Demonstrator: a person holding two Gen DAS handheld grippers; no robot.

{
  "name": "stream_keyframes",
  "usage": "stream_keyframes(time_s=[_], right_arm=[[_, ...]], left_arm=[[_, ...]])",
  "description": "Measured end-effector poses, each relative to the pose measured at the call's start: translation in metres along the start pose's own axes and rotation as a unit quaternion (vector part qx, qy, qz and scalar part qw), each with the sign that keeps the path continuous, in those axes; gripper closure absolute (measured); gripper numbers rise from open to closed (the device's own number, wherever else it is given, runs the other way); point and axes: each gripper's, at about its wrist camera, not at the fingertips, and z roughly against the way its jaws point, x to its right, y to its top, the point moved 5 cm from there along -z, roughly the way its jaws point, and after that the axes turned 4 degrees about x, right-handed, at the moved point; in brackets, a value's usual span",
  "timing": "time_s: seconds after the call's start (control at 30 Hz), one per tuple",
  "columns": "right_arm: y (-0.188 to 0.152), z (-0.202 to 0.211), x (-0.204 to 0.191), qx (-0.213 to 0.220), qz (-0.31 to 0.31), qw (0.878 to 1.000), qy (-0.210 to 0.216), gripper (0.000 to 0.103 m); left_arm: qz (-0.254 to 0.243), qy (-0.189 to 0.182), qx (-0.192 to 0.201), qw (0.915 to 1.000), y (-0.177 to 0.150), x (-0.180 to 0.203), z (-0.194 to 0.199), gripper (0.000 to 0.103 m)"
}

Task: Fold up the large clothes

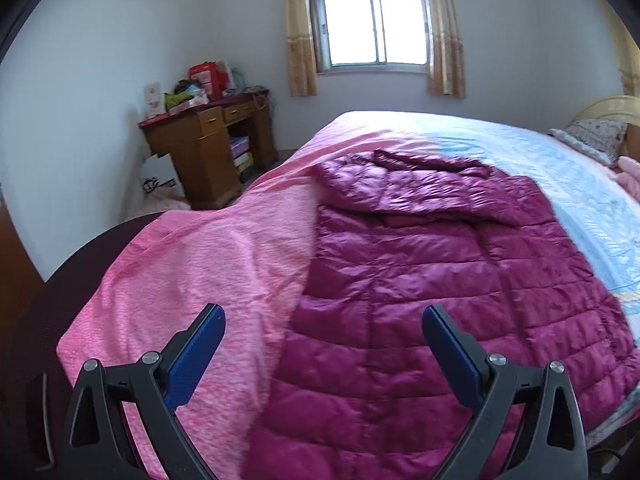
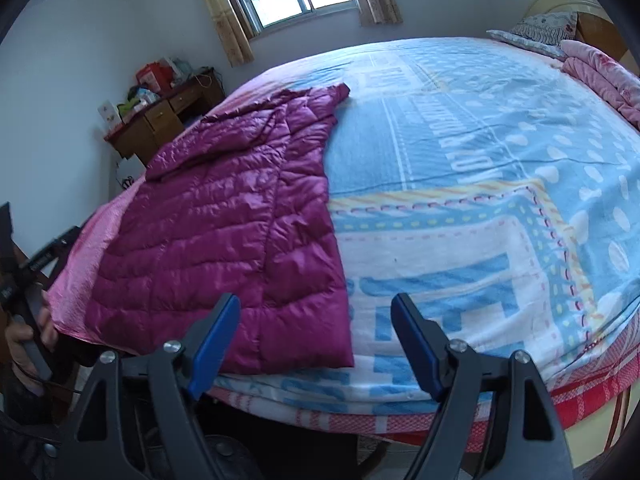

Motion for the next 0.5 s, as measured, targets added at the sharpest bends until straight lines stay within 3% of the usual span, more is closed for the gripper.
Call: stream_keyframes(time_s=[0.1, 0.23, 0.27, 0.3, 0.37, 0.5], right_arm=[[-0.013, -0.022, -0.002, -0.034, -0.012, 0.999, 0.019, 0.023], [-0.022, -0.028, -0.021, -0.041, 0.038, 0.998, 0.012, 0.024], [-0.024, -0.03, -0.025, -0.05, 0.046, 0.998, 0.016, 0.033], [-0.026, -0.032, -0.028, -0.06, 0.056, 0.996, 0.018, 0.052], [-0.03, -0.034, -0.032, -0.077, 0.055, 0.995, 0.042, 0.079], [-0.024, -0.027, -0.034, -0.076, 0.017, 0.993, 0.088, 0.087]], left_arm=[[0.025, -0.008, -0.019, 0.9995, -0.004, -0.009, -0.008, 0.004], [0.041, -0.014, -0.014, 0.999, -0.004, -0.018, -0.008, 0.004], [0.04, -0.012, -0.012, 0.9991, -0.003, -0.02, -0.006, 0.004], [0.038, -0.009, -0.008, 0.9992, -0.002, -0.022, -0.004, 0.004], [0.035, 0.0, -0.001, 0.9994, -0.001, -0.027, -0.002, 0.004], [0.035, 0.017, 0.007, 0.9992, 0.002, -0.044, -0.001, 0.004]])
